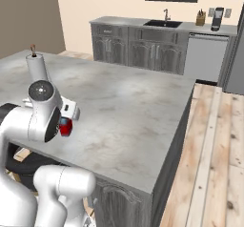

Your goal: Get the candle and the liquor from the cabinet and move them to the dining counter.

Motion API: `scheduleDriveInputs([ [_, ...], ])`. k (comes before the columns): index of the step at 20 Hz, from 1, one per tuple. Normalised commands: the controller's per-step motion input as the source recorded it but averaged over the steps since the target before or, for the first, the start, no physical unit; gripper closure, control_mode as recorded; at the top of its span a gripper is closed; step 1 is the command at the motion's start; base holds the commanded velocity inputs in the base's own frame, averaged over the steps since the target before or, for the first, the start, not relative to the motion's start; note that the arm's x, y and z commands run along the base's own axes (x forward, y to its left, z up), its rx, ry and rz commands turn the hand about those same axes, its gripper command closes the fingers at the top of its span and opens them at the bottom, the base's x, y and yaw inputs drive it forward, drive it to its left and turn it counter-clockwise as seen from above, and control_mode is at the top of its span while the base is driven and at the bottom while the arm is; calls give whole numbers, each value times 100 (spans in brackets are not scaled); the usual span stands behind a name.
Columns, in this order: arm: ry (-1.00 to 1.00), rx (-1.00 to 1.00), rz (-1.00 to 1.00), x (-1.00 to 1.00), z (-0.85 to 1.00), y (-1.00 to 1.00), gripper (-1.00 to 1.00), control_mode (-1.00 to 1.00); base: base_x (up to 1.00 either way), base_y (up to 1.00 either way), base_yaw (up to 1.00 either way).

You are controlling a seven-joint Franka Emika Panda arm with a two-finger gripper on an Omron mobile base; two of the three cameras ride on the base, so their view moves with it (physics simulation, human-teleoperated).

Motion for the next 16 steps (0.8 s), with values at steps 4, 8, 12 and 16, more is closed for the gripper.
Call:
scheduleDriveInputs([
  [4, 4, 0, -2, -61, 13, -29, -100, -100, 0, 0, 0],
  [8, 5, 0, -2, -52, 11, -23, -100, -100, 0, 0, 0],
  [12, 6, 0, -2, -46, 18, -21, -100, -100, 0, 0, 0],
  [16, 2, 0, 0, -44, 18, -16, -100, -100, 0, 0, 0],
])
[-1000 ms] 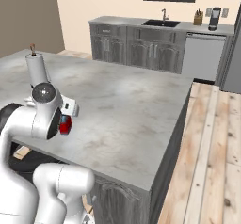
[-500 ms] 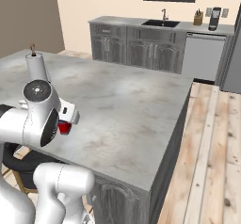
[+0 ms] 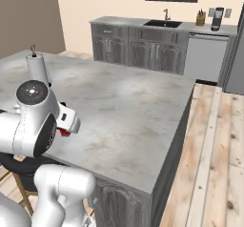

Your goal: Get the candle and the liquor from the cabinet and move them to the dining counter.

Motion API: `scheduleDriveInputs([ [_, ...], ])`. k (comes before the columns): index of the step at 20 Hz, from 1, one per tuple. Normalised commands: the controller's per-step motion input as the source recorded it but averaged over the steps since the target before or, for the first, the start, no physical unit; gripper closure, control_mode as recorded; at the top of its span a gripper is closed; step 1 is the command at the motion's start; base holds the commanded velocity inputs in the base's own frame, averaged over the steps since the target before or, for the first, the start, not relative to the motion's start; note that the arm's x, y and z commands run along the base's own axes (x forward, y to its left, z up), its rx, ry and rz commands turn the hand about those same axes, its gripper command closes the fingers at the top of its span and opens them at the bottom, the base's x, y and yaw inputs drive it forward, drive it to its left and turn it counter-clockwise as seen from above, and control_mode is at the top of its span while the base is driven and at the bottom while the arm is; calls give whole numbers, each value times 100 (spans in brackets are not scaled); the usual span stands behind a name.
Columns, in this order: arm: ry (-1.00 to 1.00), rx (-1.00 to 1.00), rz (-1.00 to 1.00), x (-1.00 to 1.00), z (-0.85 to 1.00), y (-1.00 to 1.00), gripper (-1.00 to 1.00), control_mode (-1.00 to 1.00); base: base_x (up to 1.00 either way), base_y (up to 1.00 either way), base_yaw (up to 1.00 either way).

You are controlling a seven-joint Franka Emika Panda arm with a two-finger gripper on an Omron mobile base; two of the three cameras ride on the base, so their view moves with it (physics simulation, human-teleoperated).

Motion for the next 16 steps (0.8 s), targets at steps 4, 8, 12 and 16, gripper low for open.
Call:
scheduleDriveInputs([
  [4, 6, -1, 0, -31, 11, -4, -100, -100, 0, 0, 0],
  [8, 2, -9, 0, -18, 3, 0, -100, -100, 0, 0, 0],
  [12, 1, -4, -1, -4, 0, 0, -100, -100, 0, 0, 0],
  [16, 0, 0, 0, 0, 0, 0, -100, -100, 0, 0, 0],
])
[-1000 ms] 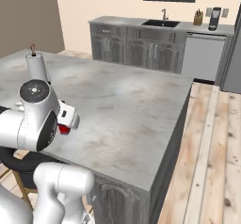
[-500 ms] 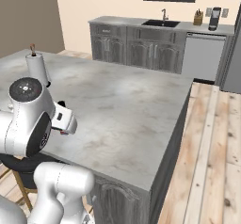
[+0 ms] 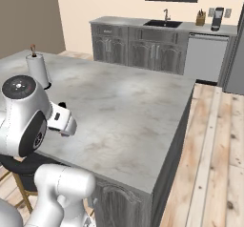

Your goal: Get the candle and the liquor from the cabinet and move them to the dining counter.

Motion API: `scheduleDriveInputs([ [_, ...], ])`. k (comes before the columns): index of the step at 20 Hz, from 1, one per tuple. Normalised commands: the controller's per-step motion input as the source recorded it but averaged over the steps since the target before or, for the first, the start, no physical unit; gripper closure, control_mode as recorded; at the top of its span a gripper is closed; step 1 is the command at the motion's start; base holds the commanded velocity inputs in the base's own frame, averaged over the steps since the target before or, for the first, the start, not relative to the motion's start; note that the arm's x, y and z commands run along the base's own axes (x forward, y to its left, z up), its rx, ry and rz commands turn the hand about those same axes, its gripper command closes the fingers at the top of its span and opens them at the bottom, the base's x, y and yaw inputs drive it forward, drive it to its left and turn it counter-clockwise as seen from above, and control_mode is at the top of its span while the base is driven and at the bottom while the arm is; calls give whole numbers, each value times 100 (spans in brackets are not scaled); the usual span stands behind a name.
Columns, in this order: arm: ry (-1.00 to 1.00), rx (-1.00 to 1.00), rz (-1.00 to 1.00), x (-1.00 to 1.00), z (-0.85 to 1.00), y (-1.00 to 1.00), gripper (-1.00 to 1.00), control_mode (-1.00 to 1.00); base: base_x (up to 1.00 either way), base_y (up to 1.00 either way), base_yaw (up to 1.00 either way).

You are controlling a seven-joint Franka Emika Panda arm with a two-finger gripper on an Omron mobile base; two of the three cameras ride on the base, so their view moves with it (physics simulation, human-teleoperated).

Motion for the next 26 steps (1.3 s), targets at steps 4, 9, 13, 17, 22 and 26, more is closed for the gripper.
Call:
scheduleDriveInputs([
  [4, 0, 0, 0, 0, 0, 0, -100, -100, 0, 0, 0],
  [9, 0, 0, 0, 0, 0, 0, -100, 100, -6, 0, 0],
  [13, 0, 0, 0, 0, 0, 0, -100, 100, -50, -7, -7],
  [17, 0, 0, 0, 0, 0, 0, -100, 100, -64, -8, -5],
  [22, 0, 0, 0, 0, 0, 0, -100, 100, -63, -13, -5],
  [26, 0, 0, 0, 0, 0, 0, -100, 100, -31, -8, -43],
])
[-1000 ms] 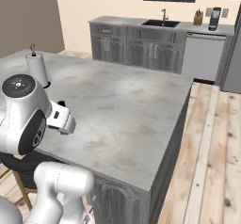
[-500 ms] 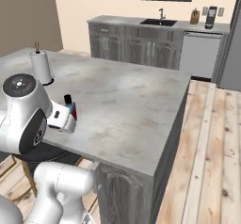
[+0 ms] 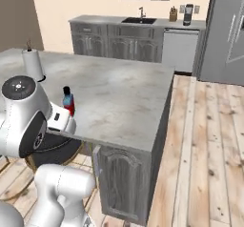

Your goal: Get the candle and the liquor from the cabinet and move them to the dining counter.

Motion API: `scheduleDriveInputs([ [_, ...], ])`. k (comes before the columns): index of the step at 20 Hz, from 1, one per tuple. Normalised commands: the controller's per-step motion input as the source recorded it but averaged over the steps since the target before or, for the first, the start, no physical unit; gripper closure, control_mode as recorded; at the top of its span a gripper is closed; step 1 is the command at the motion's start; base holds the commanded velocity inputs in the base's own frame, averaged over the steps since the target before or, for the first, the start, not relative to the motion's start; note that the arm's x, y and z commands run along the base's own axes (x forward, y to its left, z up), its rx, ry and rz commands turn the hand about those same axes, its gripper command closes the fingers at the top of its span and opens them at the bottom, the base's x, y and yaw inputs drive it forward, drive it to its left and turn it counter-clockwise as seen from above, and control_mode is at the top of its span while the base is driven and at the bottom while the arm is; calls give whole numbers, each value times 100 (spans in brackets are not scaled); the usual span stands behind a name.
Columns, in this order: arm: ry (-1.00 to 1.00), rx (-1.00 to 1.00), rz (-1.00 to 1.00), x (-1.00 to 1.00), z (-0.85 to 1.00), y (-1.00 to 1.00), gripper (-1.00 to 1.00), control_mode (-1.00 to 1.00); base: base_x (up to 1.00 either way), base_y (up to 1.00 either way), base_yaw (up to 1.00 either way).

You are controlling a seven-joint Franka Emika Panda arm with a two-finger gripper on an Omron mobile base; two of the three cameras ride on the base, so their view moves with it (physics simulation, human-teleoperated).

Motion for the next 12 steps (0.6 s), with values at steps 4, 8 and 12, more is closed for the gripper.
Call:
scheduleDriveInputs([
  [4, 0, 0, 0, 0, 0, 0, -100, 100, 0, 5, -94],
  [8, 0, 0, 0, 0, 0, 0, -100, 100, 0, 6, -100],
  [12, 0, 0, 0, 0, 0, 0, -100, 100, 0, 6, -100],
])
